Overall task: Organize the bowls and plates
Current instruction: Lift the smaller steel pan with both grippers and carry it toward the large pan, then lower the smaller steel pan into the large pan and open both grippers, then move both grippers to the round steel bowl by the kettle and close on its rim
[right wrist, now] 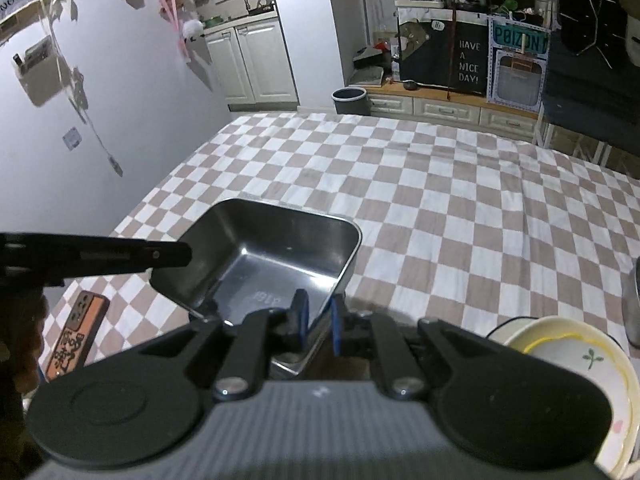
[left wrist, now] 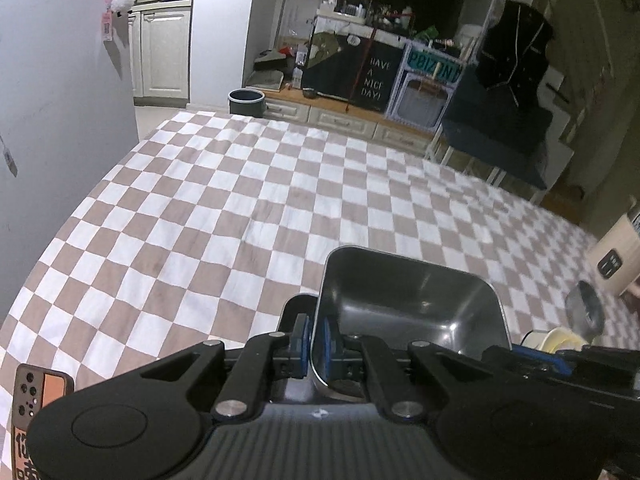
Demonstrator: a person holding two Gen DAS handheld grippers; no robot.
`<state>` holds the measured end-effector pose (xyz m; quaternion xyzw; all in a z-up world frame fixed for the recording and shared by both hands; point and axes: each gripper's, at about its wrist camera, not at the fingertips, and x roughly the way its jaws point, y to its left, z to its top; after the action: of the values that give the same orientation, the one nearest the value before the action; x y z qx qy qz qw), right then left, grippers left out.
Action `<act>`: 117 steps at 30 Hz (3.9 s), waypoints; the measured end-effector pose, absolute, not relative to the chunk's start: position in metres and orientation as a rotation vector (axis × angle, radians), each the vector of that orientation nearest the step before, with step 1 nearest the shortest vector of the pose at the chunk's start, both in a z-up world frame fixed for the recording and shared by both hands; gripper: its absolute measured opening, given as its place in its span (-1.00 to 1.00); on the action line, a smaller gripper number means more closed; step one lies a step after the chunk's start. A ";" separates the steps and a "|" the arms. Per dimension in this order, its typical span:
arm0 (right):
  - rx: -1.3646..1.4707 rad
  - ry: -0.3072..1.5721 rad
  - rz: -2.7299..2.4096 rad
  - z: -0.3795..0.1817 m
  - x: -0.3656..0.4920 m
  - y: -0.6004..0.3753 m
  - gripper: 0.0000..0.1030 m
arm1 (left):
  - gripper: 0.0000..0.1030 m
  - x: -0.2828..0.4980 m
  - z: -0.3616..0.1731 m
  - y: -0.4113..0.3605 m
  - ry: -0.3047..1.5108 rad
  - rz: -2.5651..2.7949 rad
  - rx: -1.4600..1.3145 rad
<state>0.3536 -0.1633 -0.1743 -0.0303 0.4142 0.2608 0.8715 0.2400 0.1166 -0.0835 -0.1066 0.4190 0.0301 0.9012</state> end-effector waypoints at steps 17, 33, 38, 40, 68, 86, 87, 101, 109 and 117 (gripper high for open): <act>-0.113 0.936 0.545 -0.188 0.358 -0.140 -0.70 | -0.78 0.256 -0.109 0.121 0.931 0.099 -0.127; -0.195 0.942 0.526 -0.197 0.360 -0.120 -0.68 | -0.73 0.269 -0.128 0.121 0.976 0.088 -0.054; -0.212 0.943 0.532 -0.199 0.360 -0.118 -0.68 | -0.72 0.270 -0.132 0.123 0.989 0.083 -0.040; -0.220 0.948 0.536 -0.200 0.360 -0.117 -0.68 | -0.72 0.270 -0.134 0.122 0.994 0.082 -0.035; -0.171 1.131 0.517 -0.223 0.391 -0.132 -0.70 | -0.75 0.273 -0.146 0.118 1.054 0.053 0.033; -0.043 1.161 0.492 -0.235 0.408 -0.147 -0.81 | -0.85 0.269 -0.144 0.117 1.061 0.024 0.005; -0.039 1.160 0.491 -0.235 0.407 -0.145 -0.81 | -0.84 0.268 -0.143 0.118 1.058 0.025 0.001; 0.034 1.076 0.518 -0.212 0.395 -0.149 -0.55 | -0.68 0.258 -0.125 0.125 1.020 0.022 -0.029; 0.009 1.000 0.511 -0.193 0.387 -0.163 -0.02 | 0.01 0.248 -0.111 0.124 0.994 0.041 -0.049; 0.024 0.898 0.463 -0.175 0.382 -0.191 0.74 | 0.90 0.243 -0.100 0.118 0.950 0.059 -0.055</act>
<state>0.3824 -0.1908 -0.1754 0.0116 0.4303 0.2220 0.8749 0.2433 0.1177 -0.0996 -0.0266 0.4570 0.0282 0.8886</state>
